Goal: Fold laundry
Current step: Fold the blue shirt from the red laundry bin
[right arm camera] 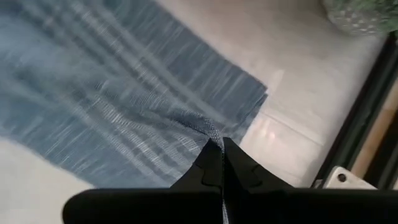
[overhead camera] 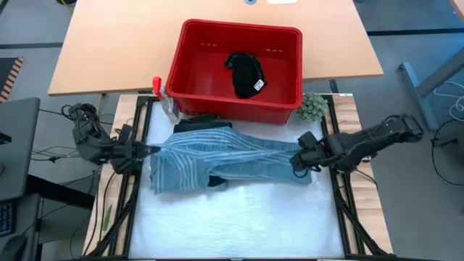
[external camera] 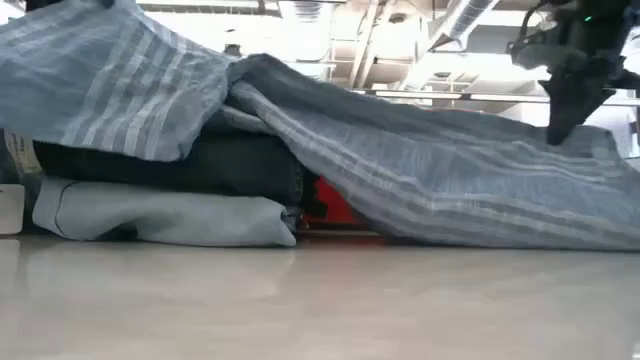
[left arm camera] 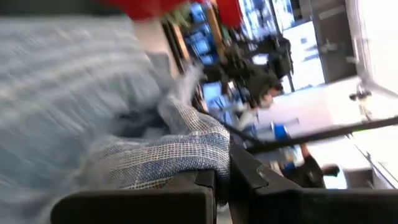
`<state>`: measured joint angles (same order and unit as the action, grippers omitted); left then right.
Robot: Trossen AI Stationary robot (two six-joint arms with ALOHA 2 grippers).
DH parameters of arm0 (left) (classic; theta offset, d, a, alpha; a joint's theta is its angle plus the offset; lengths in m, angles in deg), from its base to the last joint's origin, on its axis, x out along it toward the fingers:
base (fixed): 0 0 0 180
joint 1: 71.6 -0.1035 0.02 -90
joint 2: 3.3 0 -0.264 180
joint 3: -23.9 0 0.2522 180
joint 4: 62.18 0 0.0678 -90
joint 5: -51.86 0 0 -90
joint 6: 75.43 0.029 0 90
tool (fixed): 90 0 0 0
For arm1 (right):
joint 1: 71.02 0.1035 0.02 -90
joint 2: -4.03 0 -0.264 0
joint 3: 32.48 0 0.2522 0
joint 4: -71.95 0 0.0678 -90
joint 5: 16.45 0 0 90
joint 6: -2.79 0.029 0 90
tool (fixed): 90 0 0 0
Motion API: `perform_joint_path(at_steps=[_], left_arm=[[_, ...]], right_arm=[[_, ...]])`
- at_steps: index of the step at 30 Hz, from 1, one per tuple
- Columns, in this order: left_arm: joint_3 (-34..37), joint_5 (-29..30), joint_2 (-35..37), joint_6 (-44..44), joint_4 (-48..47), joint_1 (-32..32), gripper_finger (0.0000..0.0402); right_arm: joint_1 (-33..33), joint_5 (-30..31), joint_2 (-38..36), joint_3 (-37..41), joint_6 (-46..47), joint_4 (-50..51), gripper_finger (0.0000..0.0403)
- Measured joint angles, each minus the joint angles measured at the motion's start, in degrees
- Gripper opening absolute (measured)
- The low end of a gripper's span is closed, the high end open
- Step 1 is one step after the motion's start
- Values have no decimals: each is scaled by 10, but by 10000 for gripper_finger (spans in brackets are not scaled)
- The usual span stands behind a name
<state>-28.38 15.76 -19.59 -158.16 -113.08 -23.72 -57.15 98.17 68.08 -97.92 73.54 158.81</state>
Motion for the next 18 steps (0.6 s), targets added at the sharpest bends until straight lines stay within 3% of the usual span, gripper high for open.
perform_joint_path(at_steps=[5,9,12,18], left_arm=[[0,78,24,-98,-126,0,0],[1,83,25,-198,-224,0,0],[4,79,24,-229,-246,0,0],[4,68,24,-231,-250,0,0]], right_arm=[[-87,10,0,0,-50,-8,18],[-162,9,0,0,-129,-51,18],[-209,-13,6,0,-206,-93,23],[-284,-92,51,0,-343,-142,99]])
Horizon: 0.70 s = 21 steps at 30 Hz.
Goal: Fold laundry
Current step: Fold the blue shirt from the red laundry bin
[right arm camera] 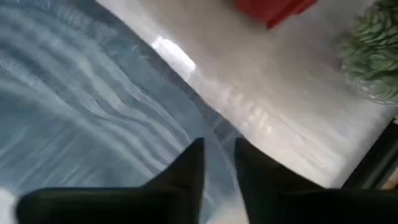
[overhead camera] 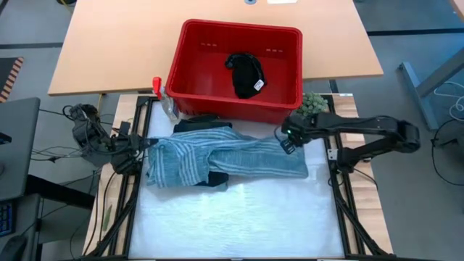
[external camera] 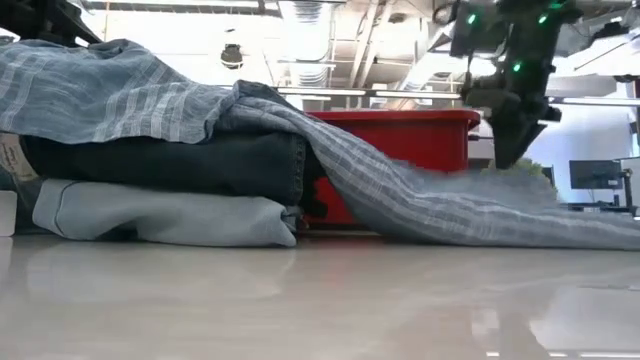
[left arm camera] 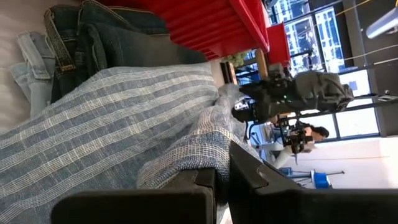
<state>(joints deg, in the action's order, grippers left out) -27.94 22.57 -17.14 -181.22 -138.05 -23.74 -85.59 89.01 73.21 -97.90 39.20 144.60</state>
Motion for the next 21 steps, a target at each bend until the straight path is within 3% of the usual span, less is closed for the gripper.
perform_joint_path(at_steps=[7,11,17,21], left_arm=[[0,0,0,-1,-1,0,0],[0,0,0,-1,-2,0,0],[0,0,0,1,-2,0,0],[0,2,0,8,-2,0,0]], right_arm=[[-62,-53,33,-29,-62,21,219],[-50,-76,18,-80,-67,17,244],[56,-124,29,-92,-97,-292,247],[138,-108,112,-91,-233,-498,248]])
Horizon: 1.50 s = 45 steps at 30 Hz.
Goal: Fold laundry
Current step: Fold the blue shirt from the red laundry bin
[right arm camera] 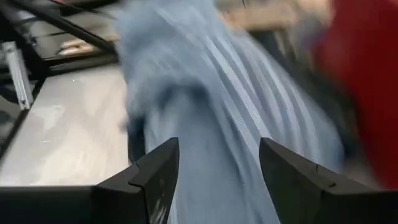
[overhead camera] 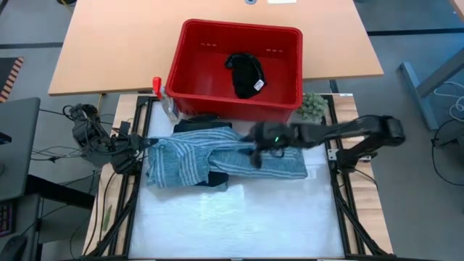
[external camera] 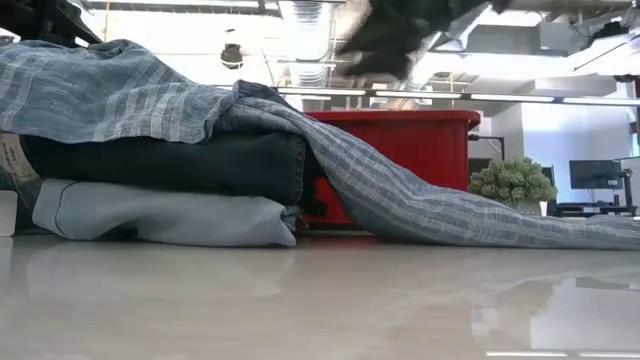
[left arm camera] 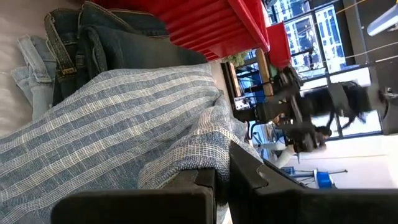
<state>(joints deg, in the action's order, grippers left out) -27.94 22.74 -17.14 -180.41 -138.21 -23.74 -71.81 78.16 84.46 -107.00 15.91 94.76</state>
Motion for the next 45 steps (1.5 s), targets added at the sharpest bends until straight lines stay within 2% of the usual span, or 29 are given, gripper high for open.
perform_joint_path(at_steps=[3,5,8,11,17,22,28,35,41,45], left_arm=[[0,0,0,1,0,0,0],[0,0,0,-2,0,0,0],[0,0,0,-6,0,0,0],[0,-2,0,-8,0,0,0],[0,-4,0,-14,0,0,0],[0,-4,0,-11,0,0,0],[0,-5,0,-5,0,0,0],[0,-11,0,-7,0,0,0],[0,-16,0,-14,0,0,0],[0,-16,0,-15,0,0,0]], right_arm=[[37,49,62,-10,-140,-145,248],[49,86,103,-34,-239,-195,248],[52,141,167,-83,-374,-216,245],[47,151,221,-141,-440,-179,237],[48,152,258,-237,-443,-16,219],[59,148,239,-253,-476,30,209],[62,107,257,-253,-496,20,210],[56,124,283,-252,-541,-3,205],[47,103,286,-253,-543,-35,172],[47,102,286,-253,-551,-36,136]])
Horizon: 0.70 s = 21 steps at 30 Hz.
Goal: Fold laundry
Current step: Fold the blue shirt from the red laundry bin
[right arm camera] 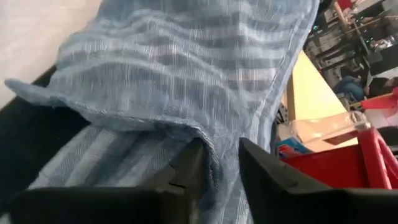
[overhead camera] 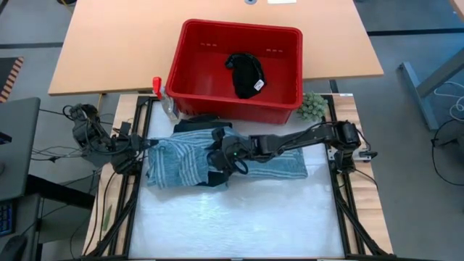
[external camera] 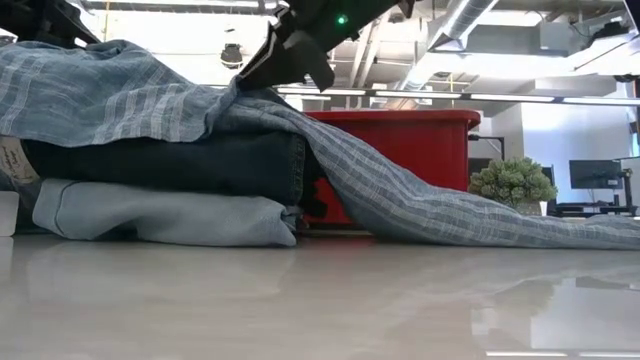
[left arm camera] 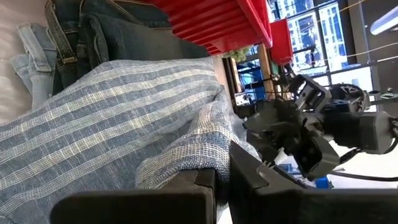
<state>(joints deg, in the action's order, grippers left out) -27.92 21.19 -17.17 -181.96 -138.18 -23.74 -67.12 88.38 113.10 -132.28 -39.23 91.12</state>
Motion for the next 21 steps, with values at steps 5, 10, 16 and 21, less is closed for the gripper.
perform_joint_path(at_steps=[5,10,16,21], left_arm=[[0,-8,0,18,-1,0,24],[-2,-34,0,12,-20,0,75],[-25,-80,0,8,-89,0,133],[-32,-90,1,-14,-146,0,156]], right_arm=[[-7,-1,-1,0,0,-12,45],[-16,12,-13,1,39,6,23],[-55,-35,-32,0,152,63,17],[-102,-72,-43,-1,278,62,17]])
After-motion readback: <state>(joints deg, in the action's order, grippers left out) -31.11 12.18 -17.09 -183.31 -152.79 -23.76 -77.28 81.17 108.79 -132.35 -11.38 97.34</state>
